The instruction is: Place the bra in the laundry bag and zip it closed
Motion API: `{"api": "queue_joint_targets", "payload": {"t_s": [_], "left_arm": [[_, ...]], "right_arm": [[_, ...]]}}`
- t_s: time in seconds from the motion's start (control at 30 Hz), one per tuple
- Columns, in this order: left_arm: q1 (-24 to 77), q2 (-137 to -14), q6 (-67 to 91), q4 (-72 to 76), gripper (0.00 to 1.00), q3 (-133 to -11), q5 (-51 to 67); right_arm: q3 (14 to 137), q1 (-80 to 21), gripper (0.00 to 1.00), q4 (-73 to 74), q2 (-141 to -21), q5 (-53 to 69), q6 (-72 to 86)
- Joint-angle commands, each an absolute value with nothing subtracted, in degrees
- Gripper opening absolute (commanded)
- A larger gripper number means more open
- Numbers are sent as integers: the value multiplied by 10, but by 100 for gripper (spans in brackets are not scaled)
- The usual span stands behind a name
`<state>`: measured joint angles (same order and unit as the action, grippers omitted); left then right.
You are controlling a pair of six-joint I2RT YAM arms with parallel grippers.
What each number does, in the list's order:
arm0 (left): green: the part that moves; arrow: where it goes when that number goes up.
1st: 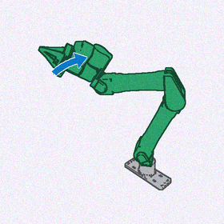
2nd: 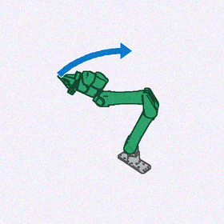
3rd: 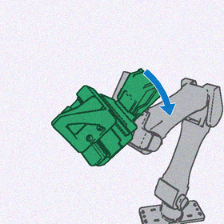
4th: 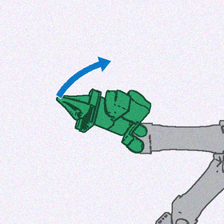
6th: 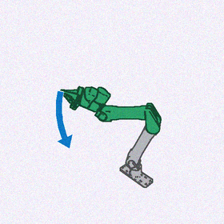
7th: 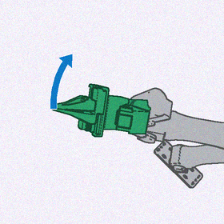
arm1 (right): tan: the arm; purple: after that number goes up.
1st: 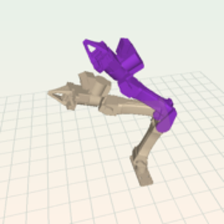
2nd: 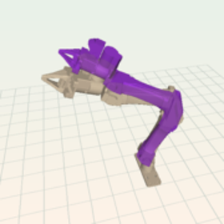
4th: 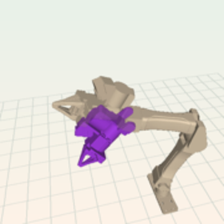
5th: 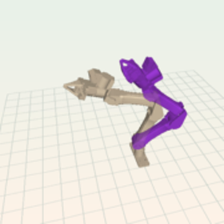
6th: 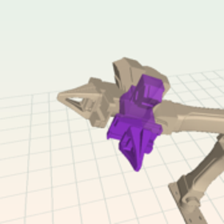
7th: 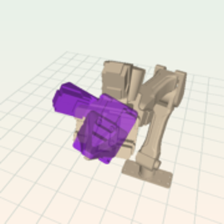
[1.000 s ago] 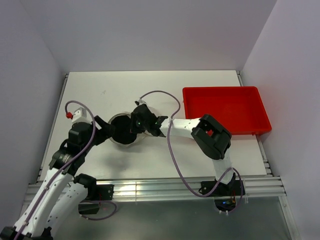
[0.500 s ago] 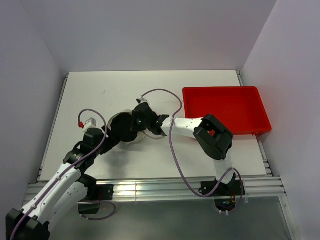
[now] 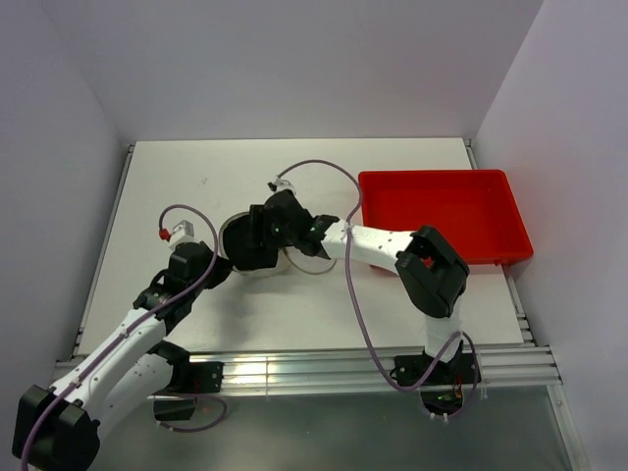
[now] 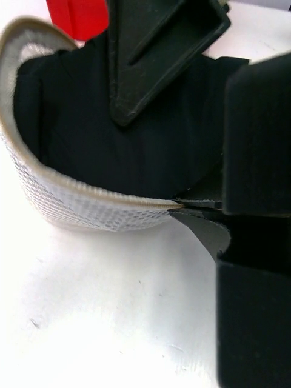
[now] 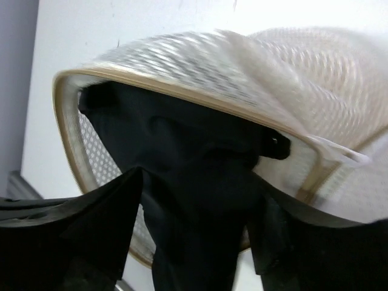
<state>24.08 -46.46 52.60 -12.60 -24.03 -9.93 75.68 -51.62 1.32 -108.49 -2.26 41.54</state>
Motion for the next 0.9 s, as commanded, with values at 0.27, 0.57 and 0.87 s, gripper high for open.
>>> {"api": "queue_joint_targets", "payload": {"t_s": [0.27,0.57,0.87], "left_arm": [[240,-450,520,-85,0,-265,-71],[238,-389,526,-105,0,-255,-102],[238,-364,523,-97,0,-218,-70]], "right_arm": [[704,-466,96,74,-910,-32,320],[423,-468,67,21,-729,-161,431],[346,-447,64,-50,-806,-173,531]]}}
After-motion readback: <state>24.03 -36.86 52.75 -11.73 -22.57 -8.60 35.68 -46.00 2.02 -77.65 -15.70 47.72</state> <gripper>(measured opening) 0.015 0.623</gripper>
